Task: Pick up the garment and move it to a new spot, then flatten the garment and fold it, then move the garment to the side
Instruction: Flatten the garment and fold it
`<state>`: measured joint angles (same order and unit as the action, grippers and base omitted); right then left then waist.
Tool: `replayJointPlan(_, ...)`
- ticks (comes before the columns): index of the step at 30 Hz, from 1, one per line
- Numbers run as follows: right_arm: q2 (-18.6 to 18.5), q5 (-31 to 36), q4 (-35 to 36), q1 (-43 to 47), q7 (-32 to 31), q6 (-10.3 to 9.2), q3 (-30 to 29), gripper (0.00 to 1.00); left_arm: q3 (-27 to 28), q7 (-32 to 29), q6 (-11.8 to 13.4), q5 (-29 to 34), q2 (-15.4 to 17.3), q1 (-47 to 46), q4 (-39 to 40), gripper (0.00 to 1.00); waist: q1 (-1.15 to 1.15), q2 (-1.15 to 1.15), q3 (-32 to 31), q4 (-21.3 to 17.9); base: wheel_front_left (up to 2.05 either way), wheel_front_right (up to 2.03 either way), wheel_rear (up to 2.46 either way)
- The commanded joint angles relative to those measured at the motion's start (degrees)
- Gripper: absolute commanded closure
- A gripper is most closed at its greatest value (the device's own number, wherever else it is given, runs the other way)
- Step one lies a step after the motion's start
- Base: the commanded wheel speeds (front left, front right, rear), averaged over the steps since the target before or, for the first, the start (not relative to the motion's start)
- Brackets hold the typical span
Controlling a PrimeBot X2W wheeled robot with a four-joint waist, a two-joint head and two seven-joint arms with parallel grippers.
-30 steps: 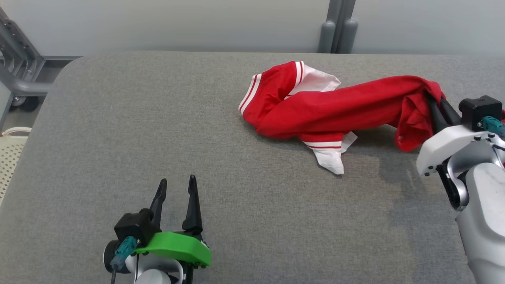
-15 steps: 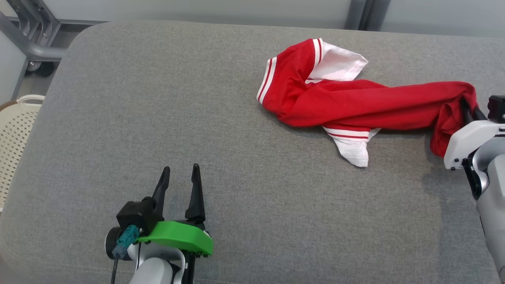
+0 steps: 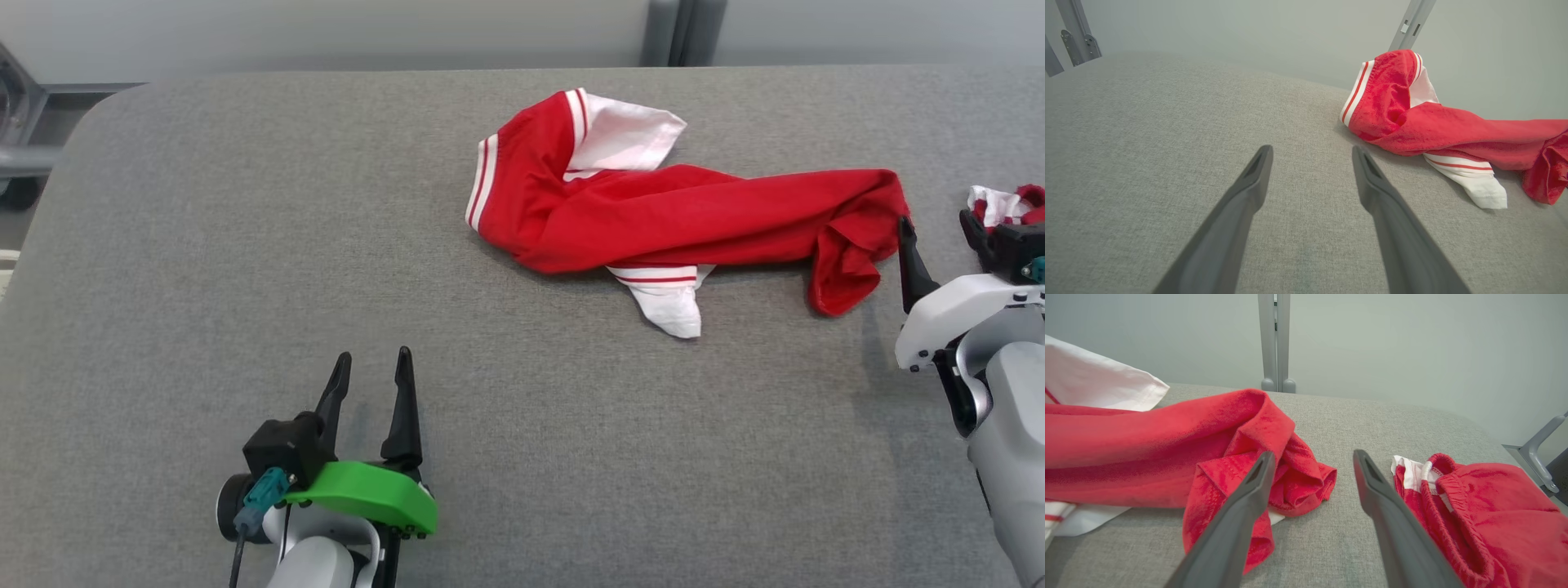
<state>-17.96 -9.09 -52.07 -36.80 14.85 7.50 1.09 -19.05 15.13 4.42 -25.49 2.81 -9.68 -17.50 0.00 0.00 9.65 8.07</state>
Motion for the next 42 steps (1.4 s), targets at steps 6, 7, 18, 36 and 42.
replayJointPlan(6, 0.6, -3.75, 16.54, 8.2, 0.38, -0.02, 1.08, 0.0, -0.8, -0.03, -1.88, -0.28, 0.17, -4.67, -6.08, 0.0, 0.0, 0.0, -1.66, -7.65, 0.0, 0.0, 0.0)
replayJointPlan(7, 1.07, -3.91, 19.13, 9.34, 0.37, -0.02, 1.12, 0.0, -1.01, -0.04, -1.98, -0.46, 0.17, -5.68, -7.64, 0.0, 0.0, 0.0, -1.65, -8.52, 0.0, 0.0, 0.0)
replayJointPlan(18, 7.94, -2.5, 38.12, 20.12, 0.39, -0.02, 0.33, 0.0, 1.51, -0.02, -3.45, -2.69, 0.19, -19.32, -25.84, 0.0, 0.0, 0.0, 0.98, -15.63, 0.0, 0.0, 0.0)
replayJointPlan(36, 14.51, 0.33, 45.16, 24.17, 0.4, -0.01, 0.13, 0.0, 5.87, -0.02, -4.71, -3.71, 0.45, -29.59, -39.81, 0.0, 0.0, 0.0, 4.79, -20.19, 0.0, 0.0, 0.0)
replayJointPlan(42, 14.87, 0.72, 46.48, 24.04, 0.4, -0.01, 0.35, 0.0, 8.38, -0.03, -5.28, -3.43, 0.49, -31.54, -40.9, 1.0, 0.0, 0.0, 5.92, -20.68, 0.0, 0.0, 0.0)
